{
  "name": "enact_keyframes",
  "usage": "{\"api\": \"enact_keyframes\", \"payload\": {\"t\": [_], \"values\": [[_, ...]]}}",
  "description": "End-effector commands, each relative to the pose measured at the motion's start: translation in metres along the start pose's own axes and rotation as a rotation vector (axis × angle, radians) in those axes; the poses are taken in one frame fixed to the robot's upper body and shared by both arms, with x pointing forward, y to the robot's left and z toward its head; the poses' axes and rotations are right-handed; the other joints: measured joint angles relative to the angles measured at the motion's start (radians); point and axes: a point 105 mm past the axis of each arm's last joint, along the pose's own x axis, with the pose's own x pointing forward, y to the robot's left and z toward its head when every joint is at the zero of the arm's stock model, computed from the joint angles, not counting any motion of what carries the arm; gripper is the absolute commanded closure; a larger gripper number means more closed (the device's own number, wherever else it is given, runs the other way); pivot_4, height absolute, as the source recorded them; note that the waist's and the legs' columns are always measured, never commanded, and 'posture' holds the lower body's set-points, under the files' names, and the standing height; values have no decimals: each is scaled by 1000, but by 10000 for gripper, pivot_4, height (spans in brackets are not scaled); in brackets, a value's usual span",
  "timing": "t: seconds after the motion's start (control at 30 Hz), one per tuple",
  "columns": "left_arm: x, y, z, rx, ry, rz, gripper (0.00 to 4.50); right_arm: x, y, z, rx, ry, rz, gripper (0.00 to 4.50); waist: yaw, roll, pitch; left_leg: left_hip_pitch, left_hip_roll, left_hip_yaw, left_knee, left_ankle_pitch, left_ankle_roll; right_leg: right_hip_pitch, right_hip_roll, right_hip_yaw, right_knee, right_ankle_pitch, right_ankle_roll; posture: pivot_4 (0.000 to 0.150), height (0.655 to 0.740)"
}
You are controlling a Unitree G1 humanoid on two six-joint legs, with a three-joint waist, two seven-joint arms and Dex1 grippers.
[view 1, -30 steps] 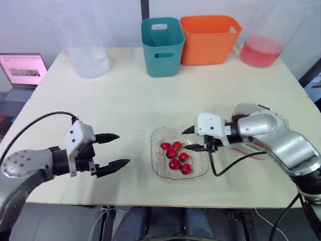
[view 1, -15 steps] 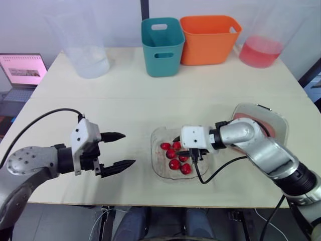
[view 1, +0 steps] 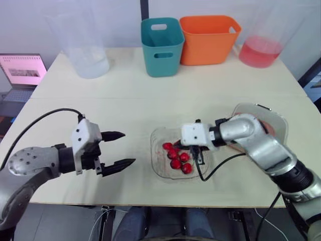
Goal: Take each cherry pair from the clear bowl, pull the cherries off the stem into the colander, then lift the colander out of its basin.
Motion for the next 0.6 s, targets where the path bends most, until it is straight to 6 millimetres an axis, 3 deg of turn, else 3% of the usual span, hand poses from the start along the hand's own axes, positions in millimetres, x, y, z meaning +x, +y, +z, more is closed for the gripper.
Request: {"api": "enact_keyframes", "payload": {"t": [0.03, 0.2, 0.3, 0.43, 0.6], "values": [[2, 0, 5, 34, -21, 5, 0, -13, 11, 22, 130, -85, 111, 44375, 1, 0, 0, 0, 0, 0, 0, 0, 0, 0, 0, 0, 0, 0, 0, 1500, 7400], [5, 0, 6, 41, -33, 11, 0, -4, 16, 11, 253, -20, 149, 44375, 1, 0, 0, 0, 0, 0, 0, 0, 0, 0, 0, 0, 0, 0, 0, 1500, 7400], [6, -1, 6, 41, -35, 14, 0, 3, 9, 3, 209, 14, 102, 35619, 0, 0, 0, 0, 0, 0, 0, 0, 0, 0, 0, 0, 0, 0, 0, 1500, 7400], [5, -2, 5, 39, -33, 17, 0, -3, -16, 5, 141, 10, -23, 16698, 0, 0, 0, 0, 0, 0, 0, 0, 0, 0, 0, 0, 0, 0, 0, 1500, 7400], [5, -1, 5, 39, -32, 14, 0, -24, -15, 13, 92, -8, -28, 16698, 3, 0, 0, 0, 0, 0, 0, 0, 0, 0, 0, 0, 0, 0, 0, 1500, 7400]]}}
